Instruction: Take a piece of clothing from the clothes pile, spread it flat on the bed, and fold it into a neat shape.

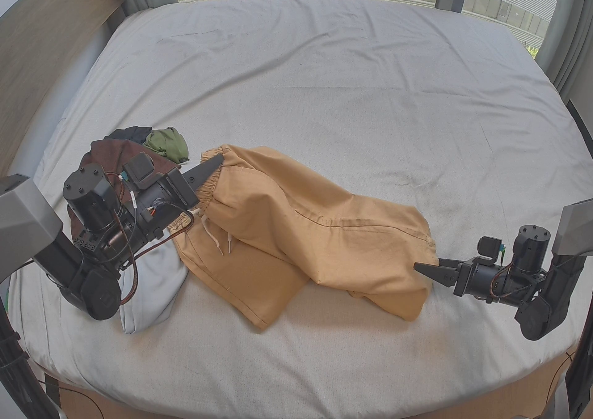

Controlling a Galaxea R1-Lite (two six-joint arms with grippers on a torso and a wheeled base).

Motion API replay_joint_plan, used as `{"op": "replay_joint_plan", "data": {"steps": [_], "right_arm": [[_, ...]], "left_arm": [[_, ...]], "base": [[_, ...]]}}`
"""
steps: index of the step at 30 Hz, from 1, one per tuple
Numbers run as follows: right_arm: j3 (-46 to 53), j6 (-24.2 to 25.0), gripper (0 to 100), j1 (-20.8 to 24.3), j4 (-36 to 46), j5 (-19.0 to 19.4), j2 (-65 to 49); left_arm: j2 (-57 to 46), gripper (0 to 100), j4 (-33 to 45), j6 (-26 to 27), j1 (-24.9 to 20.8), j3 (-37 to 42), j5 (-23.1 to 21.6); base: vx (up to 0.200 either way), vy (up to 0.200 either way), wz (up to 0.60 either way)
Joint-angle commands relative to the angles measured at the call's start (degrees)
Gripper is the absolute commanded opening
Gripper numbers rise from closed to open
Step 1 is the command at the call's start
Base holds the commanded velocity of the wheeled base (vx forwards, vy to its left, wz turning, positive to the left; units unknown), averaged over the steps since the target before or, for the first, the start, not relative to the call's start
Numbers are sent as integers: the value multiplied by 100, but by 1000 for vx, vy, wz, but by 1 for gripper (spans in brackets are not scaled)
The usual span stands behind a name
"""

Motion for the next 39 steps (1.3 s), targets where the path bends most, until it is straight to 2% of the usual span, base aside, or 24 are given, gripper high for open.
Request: {"op": "replay_joint_plan", "data": {"steps": [1, 14, 22, 24, 32, 39], "right_arm": [[-99, 10, 100, -90, -1, 1, 146], [-671, 28, 100, 33, -1, -17, 611], [-1136, 230, 100, -2, -1, -26, 831], [-1251, 388, 100, 16, -1, -26, 822], [-1277, 432, 100, 112, -19, -17, 664], [-1022, 441, 100, 262, -10, -17, 49]], "left_arm": [[-10, 0, -3, -2, -4, -1, -4], [-63, 0, -3, -2, -21, 8, 5], [-63, 0, -3, -2, -21, -1, -4], [-54, 0, -3, -2, -30, -1, 5], [-46, 0, -3, -2, -30, 26, 5], [-28, 0, -3, -2, -30, 26, -4]], "base": [[0, 0, 0], [0, 0, 0], [0, 0, 0], [0, 0, 0], [0, 0, 0], [0, 0, 0]]}}
